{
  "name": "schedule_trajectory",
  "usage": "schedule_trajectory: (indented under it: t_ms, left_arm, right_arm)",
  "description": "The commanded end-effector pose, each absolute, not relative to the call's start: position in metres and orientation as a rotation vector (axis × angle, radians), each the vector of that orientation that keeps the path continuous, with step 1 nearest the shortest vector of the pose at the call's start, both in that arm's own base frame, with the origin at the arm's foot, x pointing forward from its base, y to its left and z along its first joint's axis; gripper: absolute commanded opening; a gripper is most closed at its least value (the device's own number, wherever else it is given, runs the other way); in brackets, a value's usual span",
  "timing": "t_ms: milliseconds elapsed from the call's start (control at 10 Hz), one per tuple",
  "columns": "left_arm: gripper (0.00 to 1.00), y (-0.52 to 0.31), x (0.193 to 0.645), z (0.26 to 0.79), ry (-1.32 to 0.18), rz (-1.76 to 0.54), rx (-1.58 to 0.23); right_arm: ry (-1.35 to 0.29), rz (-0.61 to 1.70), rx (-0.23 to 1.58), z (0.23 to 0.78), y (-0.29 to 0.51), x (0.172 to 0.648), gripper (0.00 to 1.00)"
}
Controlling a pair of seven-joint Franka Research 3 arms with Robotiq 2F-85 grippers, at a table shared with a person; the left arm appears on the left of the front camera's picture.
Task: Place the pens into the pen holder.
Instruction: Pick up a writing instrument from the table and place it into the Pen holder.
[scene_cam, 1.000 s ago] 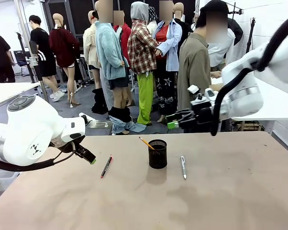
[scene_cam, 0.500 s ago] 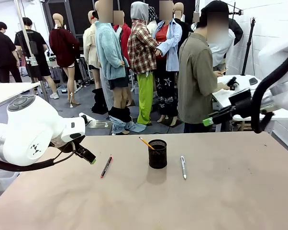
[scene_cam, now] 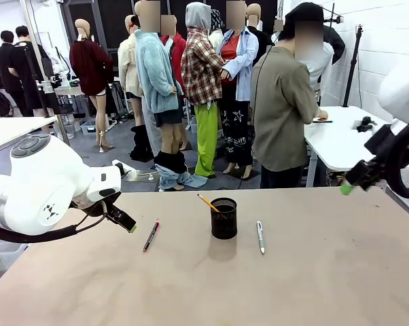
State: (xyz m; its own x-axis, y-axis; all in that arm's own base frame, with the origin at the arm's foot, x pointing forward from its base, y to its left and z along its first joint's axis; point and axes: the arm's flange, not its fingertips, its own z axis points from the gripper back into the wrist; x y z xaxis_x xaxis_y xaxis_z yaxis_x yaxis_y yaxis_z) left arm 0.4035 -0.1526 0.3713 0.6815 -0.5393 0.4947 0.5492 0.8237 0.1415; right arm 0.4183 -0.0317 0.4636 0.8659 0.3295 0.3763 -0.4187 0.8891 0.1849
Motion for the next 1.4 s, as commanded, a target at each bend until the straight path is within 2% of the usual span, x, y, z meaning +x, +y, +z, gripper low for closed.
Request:
schedule_trajectory:
  t_ms: [0, 300, 400, 600, 900, 1300]
  left_arm:
    - [1.00, -0.151, 0.403, 0.372, -0.549, -0.607, -0.021]
    - [1.00, -0.151, 0.403, 0.372, -0.549, -0.607, -0.021]
    - [1.00, -0.151, 0.403, 0.372, -0.549, -0.607, -0.021]
    - [1.00, -0.168, 0.409, 0.373, -0.523, -0.619, -0.012]
    - [1.00, -0.195, 0.438, 0.372, -0.426, -0.555, 0.043]
    - [1.00, -0.226, 0.497, 0.336, -0.296, -0.444, 0.071]
  right_arm:
    - [-0.104, 0.268, 0.290, 0.494, -0.020, 0.415, 0.83]
    - [-0.016, 0.211, 0.214, 0.483, -0.019, 0.422, 0.83]
    - [-0.071, 0.213, 0.188, 0.482, -0.031, 0.408, 0.83]
    - [-0.071, 0.213, 0.188, 0.482, -0.031, 0.408, 0.83]
    - [-0.071, 0.213, 0.188, 0.482, -0.031, 0.408, 0.83]
    - [-0.071, 0.213, 0.188, 0.482, -0.031, 0.408, 0.83]
